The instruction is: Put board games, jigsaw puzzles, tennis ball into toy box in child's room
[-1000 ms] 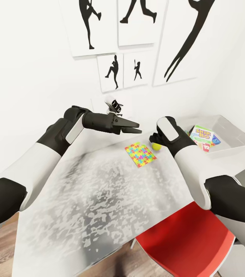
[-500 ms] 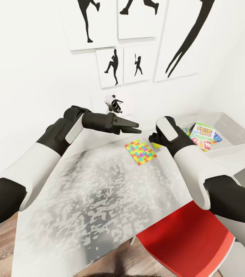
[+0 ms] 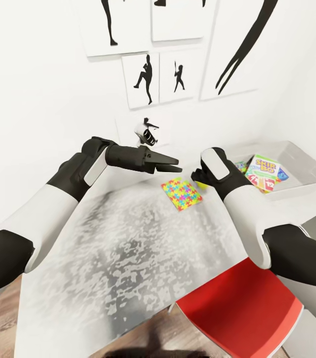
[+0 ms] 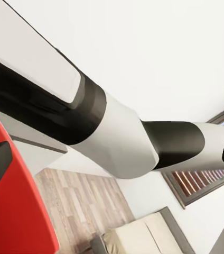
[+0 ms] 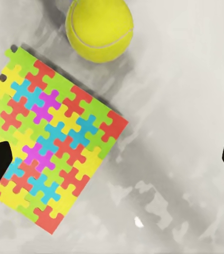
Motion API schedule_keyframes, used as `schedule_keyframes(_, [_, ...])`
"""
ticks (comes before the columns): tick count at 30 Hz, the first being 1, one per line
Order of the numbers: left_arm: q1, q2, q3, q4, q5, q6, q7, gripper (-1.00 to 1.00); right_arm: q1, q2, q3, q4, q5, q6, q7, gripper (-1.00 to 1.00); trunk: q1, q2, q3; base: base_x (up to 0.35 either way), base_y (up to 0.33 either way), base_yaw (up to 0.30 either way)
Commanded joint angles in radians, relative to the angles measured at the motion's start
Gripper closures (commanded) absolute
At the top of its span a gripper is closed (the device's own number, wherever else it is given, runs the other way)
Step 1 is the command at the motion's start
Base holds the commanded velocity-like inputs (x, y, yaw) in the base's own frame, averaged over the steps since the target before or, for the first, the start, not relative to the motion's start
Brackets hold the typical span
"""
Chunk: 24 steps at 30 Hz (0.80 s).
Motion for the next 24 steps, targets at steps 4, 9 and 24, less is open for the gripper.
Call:
schedule_keyframes(4, [-0.001,0.001,-0.003,0.0,0.003,0.011,-0.005,-1.0,-0.019,0.003,0.007,-0.001,-0.007,-0.002,-0.008,-1.0,0.001,-0.002,-0.008,0.0,0.0,0.0])
schedule_keyframes(9, [-0.001,0.0,-0.002,0.0,0.003,0.011,-0.005,-1.0,-0.027,0.008,0.008,-0.001,-0.007,-0.013,-0.007,-1.0,0.001,-0.002,-0.016,0.0,0.0,0.0])
schedule_keyframes(24, [-0.003,-0.001,0.0,0.0,0.009,0.011,-0.004,-1.0,-0.051,0.039,0.009,0.001,0.072,-0.053,0.007,-1.0,0.001,-0.002,-0.041,0.0,0.0,0.0])
